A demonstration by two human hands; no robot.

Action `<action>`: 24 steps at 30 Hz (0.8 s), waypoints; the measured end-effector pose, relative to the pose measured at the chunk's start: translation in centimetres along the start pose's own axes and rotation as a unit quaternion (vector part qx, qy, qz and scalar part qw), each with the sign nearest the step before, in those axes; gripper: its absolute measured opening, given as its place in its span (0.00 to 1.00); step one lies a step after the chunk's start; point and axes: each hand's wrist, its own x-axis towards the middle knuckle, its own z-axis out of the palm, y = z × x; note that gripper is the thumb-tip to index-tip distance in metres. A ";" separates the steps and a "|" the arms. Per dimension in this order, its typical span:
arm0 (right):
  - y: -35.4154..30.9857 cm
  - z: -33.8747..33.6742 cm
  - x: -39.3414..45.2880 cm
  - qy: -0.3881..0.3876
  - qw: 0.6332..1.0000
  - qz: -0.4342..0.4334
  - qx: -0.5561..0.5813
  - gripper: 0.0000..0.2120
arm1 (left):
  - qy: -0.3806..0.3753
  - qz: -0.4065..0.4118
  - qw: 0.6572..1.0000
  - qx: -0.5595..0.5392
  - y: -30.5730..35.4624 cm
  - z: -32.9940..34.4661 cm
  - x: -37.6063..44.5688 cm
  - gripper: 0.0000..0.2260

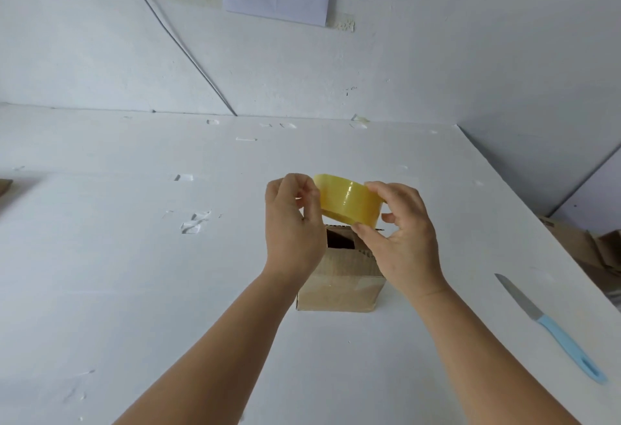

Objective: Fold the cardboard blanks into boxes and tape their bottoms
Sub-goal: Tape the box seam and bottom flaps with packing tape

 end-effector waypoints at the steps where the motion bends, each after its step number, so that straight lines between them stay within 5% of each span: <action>1: 0.0 0.0 0.0 -0.001 1.000 0.003 0.000 0.27 | -0.003 -0.017 1.000 -0.003 -0.2 0.0 0.1 0.11; 7: 0.3 -0.2 -0.3 -0.007 1.000 0.003 0.018 0.30 | -0.027 -0.057 0.997 0.042 -0.8 -0.4 1.4 0.07; 12: 1.0 -0.5 -1.2 -0.121 0.984 0.133 -0.008 0.42 | 0.045 -0.094 0.994 0.037 -0.8 -1.2 2.6 0.10; 19: 3.1 0.4 -3.7 -0.184 0.975 0.094 -0.087 0.16 | 0.060 -0.132 0.989 -0.015 -1.9 -1.4 2.1 0.10; 24: 2.9 0.6 -3.7 -0.163 0.969 0.181 -0.044 0.26 | 0.028 -0.154 0.987 -0.036 -2.4 -0.3 0.5 0.09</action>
